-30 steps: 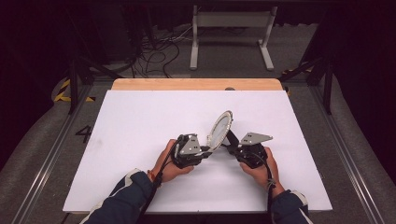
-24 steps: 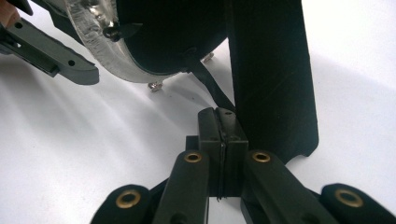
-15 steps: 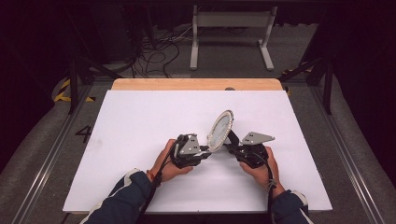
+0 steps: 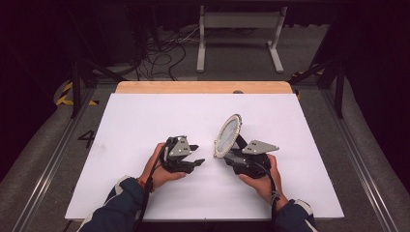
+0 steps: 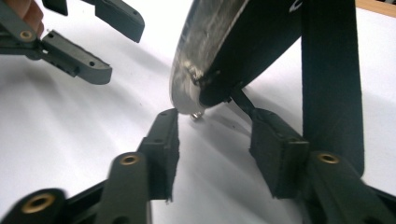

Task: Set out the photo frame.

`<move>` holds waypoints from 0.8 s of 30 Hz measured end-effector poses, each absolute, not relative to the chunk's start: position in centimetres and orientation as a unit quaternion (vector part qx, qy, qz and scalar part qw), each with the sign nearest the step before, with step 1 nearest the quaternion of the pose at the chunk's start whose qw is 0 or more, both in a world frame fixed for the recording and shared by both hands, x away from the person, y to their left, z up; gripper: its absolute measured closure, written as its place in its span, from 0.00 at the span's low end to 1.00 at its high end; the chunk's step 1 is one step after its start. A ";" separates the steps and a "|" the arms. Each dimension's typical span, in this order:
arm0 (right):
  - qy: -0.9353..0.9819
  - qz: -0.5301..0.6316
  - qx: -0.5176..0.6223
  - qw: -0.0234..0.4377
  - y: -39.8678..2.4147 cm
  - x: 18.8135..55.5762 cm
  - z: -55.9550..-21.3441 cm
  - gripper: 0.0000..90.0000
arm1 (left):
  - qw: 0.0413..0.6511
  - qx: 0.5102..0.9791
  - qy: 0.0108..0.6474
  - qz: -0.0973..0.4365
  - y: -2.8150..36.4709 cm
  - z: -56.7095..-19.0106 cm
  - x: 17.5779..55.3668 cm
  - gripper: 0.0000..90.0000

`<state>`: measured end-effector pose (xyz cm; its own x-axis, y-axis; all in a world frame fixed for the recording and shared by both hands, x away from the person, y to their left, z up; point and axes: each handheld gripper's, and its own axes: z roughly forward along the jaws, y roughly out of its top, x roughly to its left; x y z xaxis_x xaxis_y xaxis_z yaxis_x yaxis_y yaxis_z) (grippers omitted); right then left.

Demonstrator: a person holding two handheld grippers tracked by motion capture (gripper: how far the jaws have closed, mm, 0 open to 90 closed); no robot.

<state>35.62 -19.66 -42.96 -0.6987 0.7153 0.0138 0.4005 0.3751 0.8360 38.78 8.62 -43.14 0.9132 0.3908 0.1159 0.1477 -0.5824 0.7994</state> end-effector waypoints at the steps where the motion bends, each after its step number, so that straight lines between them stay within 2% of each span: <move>1: 0.806 0.446 0.347 0.177 -19.6 35.6 -42.9 0.55 | 0.429 0.878 0.157 0.143 8.9 -43.2 38.8 0.44; 7: 0.796 0.457 0.354 0.179 -18.8 35.7 -42.8 0.50 | 0.424 0.877 0.166 0.152 9.7 -43.3 38.4 0.24; 8: 0.793 0.458 0.358 0.184 -18.3 35.8 -42.8 0.47 | 0.421 0.878 0.168 0.155 10.0 -43.3 38.1 0.21; 12: 0.788 0.458 0.367 0.187 -18.1 36.0 -42.7 0.45 | 0.418 0.879 0.174 0.150 10.4 -43.5 37.7 0.13; 16: 0.779 0.464 0.378 0.187 -17.8 36.3 -42.7 0.43 | 0.416 0.879 0.184 0.143 11.6 -43.9 37.3 0.11; 24: 0.763 0.468 0.402 0.193 -16.7 36.9 -43.1 0.45 | 0.411 0.876 0.207 0.145 13.8 -44.5 36.8 0.11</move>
<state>36.93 -16.70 -43.09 -0.6019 0.7944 0.0821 0.4338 0.2390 0.8687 36.79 13.81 -44.45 0.8721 0.4821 0.0838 0.2432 -0.5756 0.7807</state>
